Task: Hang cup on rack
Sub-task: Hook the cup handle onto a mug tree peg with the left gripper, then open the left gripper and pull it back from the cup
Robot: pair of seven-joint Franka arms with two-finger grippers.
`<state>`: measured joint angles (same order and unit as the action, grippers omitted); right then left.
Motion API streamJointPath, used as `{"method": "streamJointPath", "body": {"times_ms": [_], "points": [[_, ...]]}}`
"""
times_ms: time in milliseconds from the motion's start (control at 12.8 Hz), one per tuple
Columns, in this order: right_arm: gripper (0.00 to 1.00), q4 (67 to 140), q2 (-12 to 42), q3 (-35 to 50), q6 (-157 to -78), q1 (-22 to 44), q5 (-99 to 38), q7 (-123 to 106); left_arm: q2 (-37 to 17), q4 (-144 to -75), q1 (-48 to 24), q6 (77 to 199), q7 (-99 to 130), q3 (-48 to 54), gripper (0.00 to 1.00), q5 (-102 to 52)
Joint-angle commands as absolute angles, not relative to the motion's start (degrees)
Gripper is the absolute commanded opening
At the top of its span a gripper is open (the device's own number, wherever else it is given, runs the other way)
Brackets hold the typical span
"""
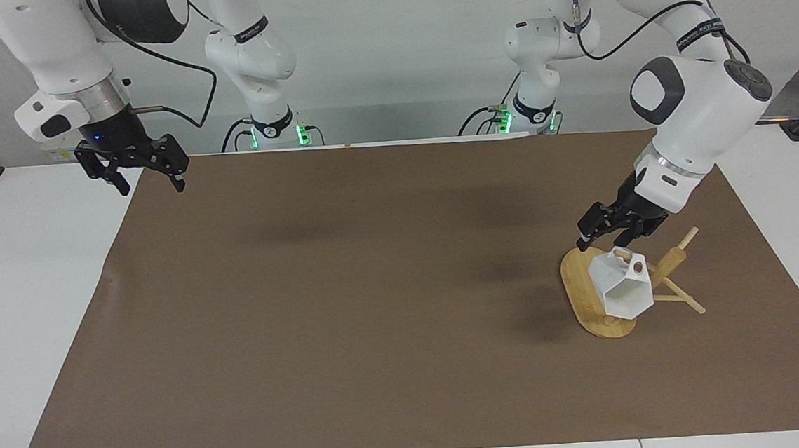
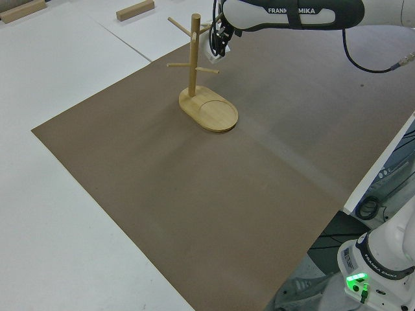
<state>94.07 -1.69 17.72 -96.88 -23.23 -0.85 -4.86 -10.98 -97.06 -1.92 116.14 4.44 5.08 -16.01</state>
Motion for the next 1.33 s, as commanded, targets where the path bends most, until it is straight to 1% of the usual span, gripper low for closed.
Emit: {"method": "streamJointPath", "body": {"times_ms": [0,313,627,940,1019,1175,1254], "points": [[1.00,95.4,-3.2,17.8,-96.6,-23.7,-1.8,-6.5,-8.8,-97.3,-1.4,114.1,4.4,5.0,1.00,-13.4],[1.00,95.4,-3.1,17.8,-96.6,-23.7,-1.8,-6.5,-6.2,-97.3,-1.3,113.3,0.6,4.9,1.00,-8.7],[1.00,95.4,-3.1,17.8,-96.6,-23.7,-1.9,-6.5,-2.1,-97.2,1.0,107.0,-6.8,4.8,1.00,-7.7],[1.00,95.4,-3.1,17.8,-96.6,-23.6,-1.9,-6.5,1.3,-95.2,0.1,97.8,-6.9,5.3,1.00,-5.2],[1.00,95.4,-3.1,17.8,-96.6,-23.6,-1.9,-6.5,1.2,-93.8,0.1,96.3,-6.9,5.4,1.00,-5.2],[1.00,95.4,-3.1,17.8,-96.6,-23.7,-1.9,-6.5,-0.4,-88.3,0.4,91.4,-7.6,5.4,1.00,-3.9],[1.00,95.4,-3.1,17.8,-96.6,-23.7,-1.8,-6.5,-1.1,-86.7,0.4,89.9,-7.6,5.4,1.00,-3.5]]}}
